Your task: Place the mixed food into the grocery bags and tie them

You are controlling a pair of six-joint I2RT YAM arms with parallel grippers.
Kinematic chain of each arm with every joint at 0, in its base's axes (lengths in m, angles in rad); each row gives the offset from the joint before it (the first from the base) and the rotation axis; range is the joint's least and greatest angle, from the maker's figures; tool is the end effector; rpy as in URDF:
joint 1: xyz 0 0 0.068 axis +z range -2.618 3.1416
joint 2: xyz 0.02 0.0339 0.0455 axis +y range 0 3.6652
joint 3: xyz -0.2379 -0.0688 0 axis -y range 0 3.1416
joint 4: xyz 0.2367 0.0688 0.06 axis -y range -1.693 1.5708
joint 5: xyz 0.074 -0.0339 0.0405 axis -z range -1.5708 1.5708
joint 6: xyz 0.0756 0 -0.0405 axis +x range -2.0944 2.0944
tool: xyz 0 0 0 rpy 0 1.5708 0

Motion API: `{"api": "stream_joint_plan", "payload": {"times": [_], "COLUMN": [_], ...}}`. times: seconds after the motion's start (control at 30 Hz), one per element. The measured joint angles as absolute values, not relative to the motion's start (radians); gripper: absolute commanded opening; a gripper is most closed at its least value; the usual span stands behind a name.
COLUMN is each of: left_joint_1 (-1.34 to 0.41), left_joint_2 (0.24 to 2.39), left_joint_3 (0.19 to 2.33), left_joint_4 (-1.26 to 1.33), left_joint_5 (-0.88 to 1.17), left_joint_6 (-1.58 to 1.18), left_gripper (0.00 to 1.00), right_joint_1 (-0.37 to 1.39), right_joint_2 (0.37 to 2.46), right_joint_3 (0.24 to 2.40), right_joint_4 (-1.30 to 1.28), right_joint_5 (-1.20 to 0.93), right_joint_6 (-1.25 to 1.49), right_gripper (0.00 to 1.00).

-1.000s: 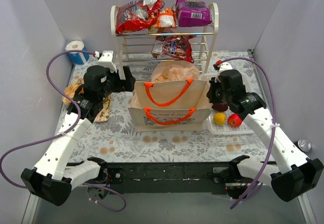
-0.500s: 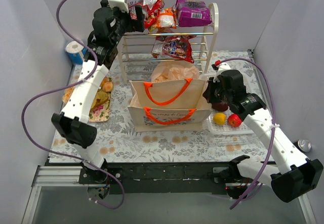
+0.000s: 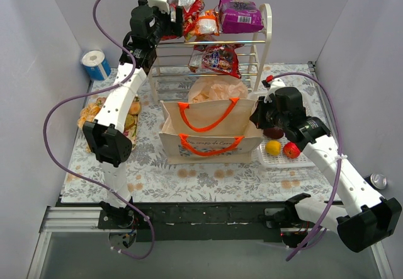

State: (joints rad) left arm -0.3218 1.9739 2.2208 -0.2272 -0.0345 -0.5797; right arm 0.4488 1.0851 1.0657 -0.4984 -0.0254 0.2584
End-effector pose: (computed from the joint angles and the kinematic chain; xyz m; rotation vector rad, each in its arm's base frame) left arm 0.4540 -0.1486 0.4513 -0.2324 1.5748 -0.6825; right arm 0.2485 0.1218 0.3052 -0.2172 2.1097 0.4521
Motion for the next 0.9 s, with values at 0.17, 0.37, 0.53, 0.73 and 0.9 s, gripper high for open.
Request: {"api": "stream_joint_plan", "payload": {"times": [0.17,0.37,0.53,0.73,0.9], "left_joint_1": [-0.322,-0.316,-0.312,-0.311,-0.311], "left_joint_2": [1.973,1.964,1.949,1.929,1.900], "left_joint_3": [2.196,2.162,2.132,2.081,2.015], "left_joint_4": [-0.200,-0.156,-0.123,-0.069,0.009], "left_joint_5": [-0.025,-0.026,-0.034,-0.034,-0.037], "left_joint_6": [-0.582,-0.584,-0.584,-0.593,-0.636], "left_gripper": [0.37,0.17,0.00,0.00,0.00], "right_joint_1": [0.449,0.449,0.449,0.449,0.449], "right_joint_2": [1.083,1.070,1.070,1.070,1.070], "right_joint_3": [1.065,1.065,1.065,1.065,1.065], "right_joint_4": [-0.498,-0.505,-0.506,-0.506,-0.506], "right_joint_5": [-0.027,-0.030,-0.030,-0.030,-0.038], "right_joint_6": [0.259,0.258,0.259,0.259,0.263], "right_gripper": [0.05,0.05,0.05,0.09,0.60]}}
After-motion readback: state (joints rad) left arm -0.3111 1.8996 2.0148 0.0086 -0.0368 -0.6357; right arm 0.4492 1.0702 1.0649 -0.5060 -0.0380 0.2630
